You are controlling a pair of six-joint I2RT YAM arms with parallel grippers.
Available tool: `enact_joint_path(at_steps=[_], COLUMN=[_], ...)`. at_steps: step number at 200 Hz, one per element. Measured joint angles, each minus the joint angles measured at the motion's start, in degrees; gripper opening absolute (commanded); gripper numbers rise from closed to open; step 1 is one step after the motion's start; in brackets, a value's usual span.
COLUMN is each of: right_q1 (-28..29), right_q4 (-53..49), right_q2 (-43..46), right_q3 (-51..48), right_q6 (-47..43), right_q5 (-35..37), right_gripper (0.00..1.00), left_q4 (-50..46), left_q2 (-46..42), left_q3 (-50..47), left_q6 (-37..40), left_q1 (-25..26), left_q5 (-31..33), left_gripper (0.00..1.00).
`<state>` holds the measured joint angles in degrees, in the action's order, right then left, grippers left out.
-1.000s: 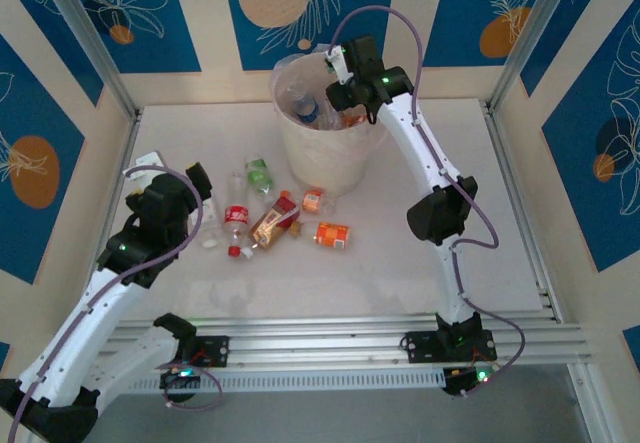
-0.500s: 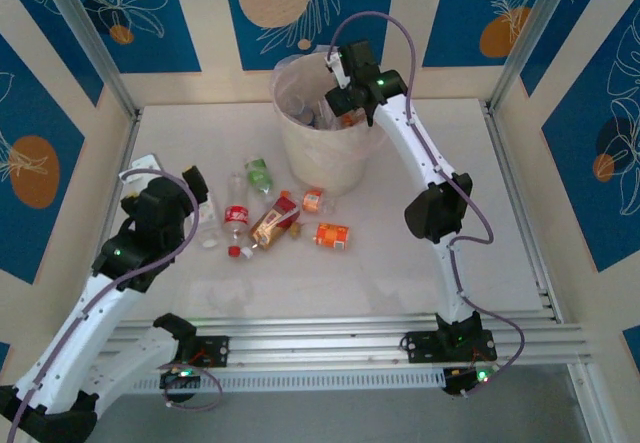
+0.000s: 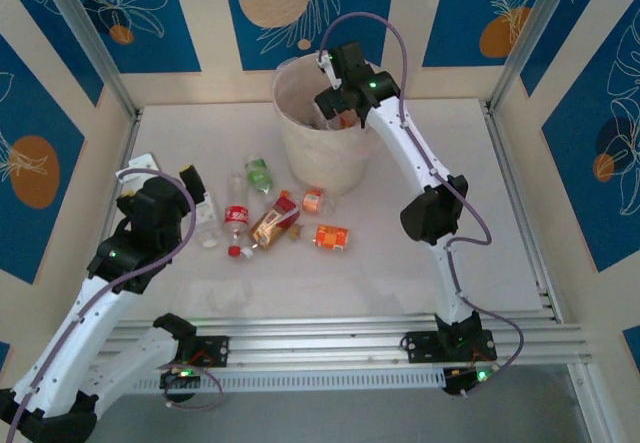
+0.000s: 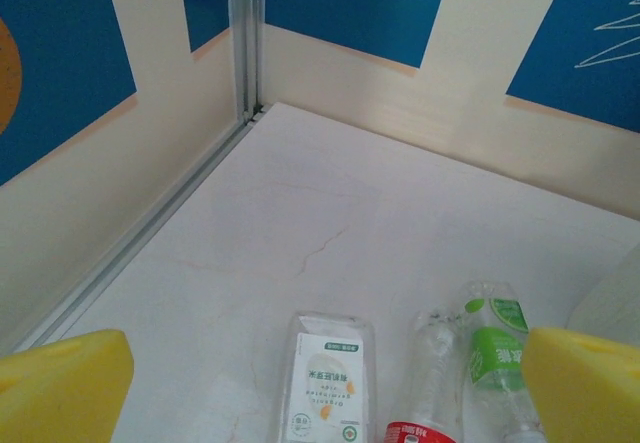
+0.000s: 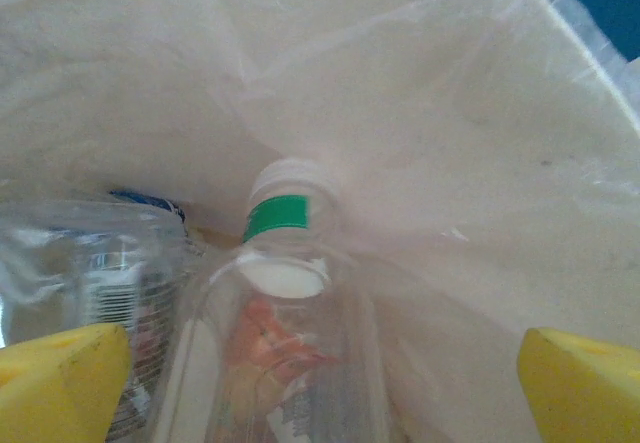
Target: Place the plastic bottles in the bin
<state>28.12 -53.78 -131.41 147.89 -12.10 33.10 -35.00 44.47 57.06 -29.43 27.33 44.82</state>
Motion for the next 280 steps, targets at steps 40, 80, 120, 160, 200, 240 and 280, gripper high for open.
enact_joint_path(at_steps=[40, 80, 120, 160, 200, 240, 280], right_q1=[2.32, 5.20, 8.15, 12.22, 16.72, 18.93, 20.57], right_q4=[-0.37, -1.16, -0.68, 1.27, 3.28, 2.62, 1.33], right_q2=[0.74, 6.12, 19.04, 32.65, 44.92, 52.65, 54.12], right_q3=[0.68, -1.11, -10.56, -26.67, -46.07, -60.43, -71.82], right_q6=[0.02, 1.16, 5.55, 11.67, 19.02, 25.97, 30.84], right_q5=[2.51, 3.76, 4.35, 5.25, 4.92, 4.92, 2.95], right_gripper=[0.99, 0.99, 0.99, 0.99, 0.99, 0.99, 0.99], left_q4=[-0.07, 0.07, 1.20, 1.95, 2.47, 3.56, 5.29], left_q2=[0.00, 0.00, 0.07, 1.36, 2.64, 2.23, 2.01], left_q3=[0.11, 0.11, 0.11, 0.11, -0.28, -2.34, -4.90], left_q6=[0.04, 1.51, 3.30, 4.61, 5.25, 5.38, 5.14], left_q1=[0.00, 0.00, -0.04, -0.04, -0.04, -0.04, -0.04], left_q5=[-0.42, -2.58, -5.66, -8.22, -10.27, -12.28, -15.26], left_gripper=[1.00, 0.99, 1.00, 1.00, 0.99, 0.99, 1.00])
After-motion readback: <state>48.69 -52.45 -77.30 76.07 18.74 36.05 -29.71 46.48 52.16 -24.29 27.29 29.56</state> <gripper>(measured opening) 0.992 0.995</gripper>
